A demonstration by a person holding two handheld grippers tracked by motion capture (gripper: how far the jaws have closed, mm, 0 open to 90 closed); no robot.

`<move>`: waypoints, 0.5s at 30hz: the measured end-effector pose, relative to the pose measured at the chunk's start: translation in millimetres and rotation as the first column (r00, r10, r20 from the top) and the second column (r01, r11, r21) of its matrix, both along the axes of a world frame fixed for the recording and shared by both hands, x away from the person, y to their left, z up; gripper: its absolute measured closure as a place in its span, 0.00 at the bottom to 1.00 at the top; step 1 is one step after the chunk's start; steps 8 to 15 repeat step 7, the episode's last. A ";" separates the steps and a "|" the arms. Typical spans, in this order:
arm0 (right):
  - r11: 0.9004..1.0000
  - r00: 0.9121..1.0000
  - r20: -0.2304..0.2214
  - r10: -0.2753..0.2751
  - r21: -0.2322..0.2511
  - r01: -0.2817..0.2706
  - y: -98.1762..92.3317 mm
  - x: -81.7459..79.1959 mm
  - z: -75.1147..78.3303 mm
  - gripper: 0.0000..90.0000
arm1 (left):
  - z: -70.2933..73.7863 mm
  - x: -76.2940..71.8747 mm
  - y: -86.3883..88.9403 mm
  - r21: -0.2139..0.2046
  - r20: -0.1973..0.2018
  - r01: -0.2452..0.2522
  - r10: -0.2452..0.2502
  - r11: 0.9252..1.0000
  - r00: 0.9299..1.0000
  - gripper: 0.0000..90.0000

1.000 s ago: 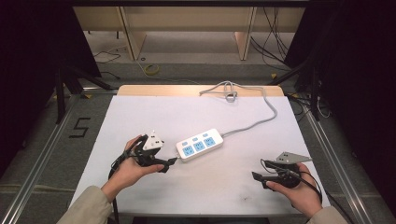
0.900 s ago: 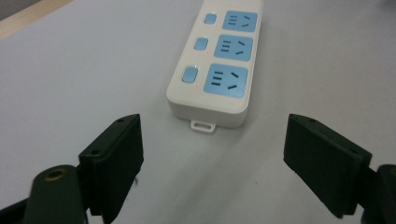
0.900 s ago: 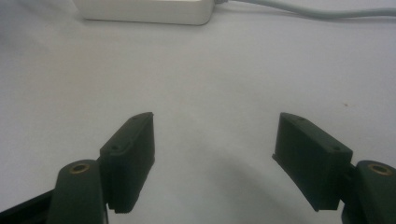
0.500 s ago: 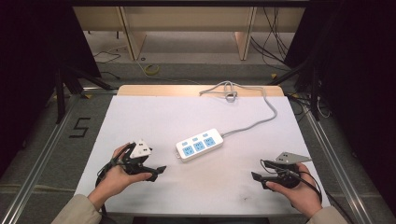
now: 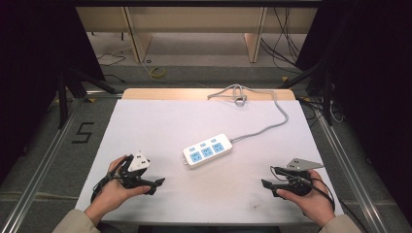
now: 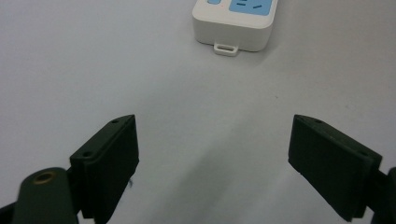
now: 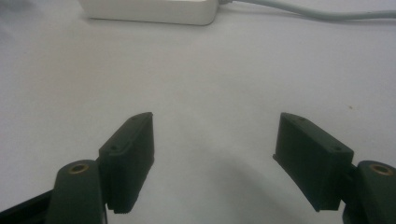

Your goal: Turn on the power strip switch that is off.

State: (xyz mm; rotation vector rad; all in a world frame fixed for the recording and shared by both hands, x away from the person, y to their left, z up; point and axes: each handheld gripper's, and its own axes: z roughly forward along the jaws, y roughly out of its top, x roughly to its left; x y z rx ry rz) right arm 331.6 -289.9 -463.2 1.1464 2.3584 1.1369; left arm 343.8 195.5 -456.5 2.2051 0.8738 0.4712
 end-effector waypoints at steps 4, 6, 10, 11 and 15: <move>1.000 1.000 0.002 0.001 0.000 -0.001 -0.1 0.1 0.1 0.32 | -0.1 -0.4 -2.3 0.006 -0.006 0.001 -0.001 1.000 1.000 0.17; 1.000 1.000 0.002 0.000 0.000 0.000 -0.3 0.0 0.4 0.32 | 0.6 -0.7 -3.6 0.005 -0.012 0.005 -0.005 1.000 1.000 0.17; 1.000 1.000 0.003 -0.002 0.003 0.002 -0.3 -0.1 0.6 0.32 | 1.3 -0.8 -3.6 0.003 -0.014 0.004 -0.004 1.000 1.000 0.17; 1.000 1.000 0.003 -0.002 0.003 0.002 -0.3 -0.1 0.6 0.32 | 1.3 -0.8 -3.6 0.003 -0.014 0.004 -0.004 1.000 1.000 0.17; 1.000 1.000 0.003 -0.002 0.003 0.002 -0.3 -0.1 0.6 0.32 | 1.3 -0.8 -3.6 0.003 -0.014 0.004 -0.004 1.000 1.000 0.17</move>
